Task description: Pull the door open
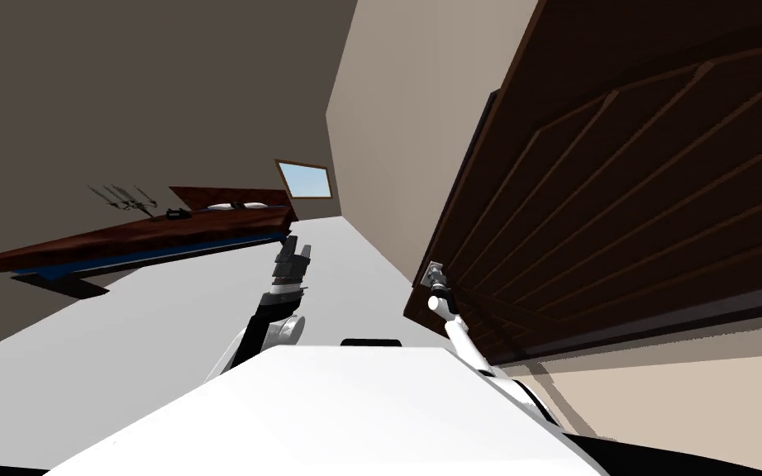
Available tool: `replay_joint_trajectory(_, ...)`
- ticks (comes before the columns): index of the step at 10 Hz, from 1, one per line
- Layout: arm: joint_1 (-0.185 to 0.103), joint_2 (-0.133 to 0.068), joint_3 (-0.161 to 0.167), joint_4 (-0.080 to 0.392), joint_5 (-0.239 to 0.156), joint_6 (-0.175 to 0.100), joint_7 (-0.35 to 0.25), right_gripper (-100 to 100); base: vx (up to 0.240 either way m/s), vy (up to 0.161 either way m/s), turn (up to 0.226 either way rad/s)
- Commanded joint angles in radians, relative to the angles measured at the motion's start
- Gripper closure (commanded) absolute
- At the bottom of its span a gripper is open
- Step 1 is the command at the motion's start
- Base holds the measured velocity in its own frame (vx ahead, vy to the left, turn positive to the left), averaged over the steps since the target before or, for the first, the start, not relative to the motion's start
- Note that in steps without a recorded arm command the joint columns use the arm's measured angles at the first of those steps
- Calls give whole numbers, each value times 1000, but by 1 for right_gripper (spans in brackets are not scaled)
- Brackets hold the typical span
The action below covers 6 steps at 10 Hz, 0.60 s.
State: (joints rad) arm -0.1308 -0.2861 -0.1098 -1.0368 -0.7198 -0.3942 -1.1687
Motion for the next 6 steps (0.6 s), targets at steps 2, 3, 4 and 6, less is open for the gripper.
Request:
replay_joint_trajectory(2, 4, -3, 9, -7, 1, 4, -6, 100, -165, -21, 71)
replay_joint_trajectory(3, 9, -7, 51, -21, 38, 10, -44, 100, -1, 91, -211)
replay_joint_trajectory(4, 11, -10, 68, -28, 52, 11, -60, 100, 30, 128, -335)
replay_joint_trajectory(6, 14, -20, 133, -52, 103, 15, -121, 100, 9, 85, -308)
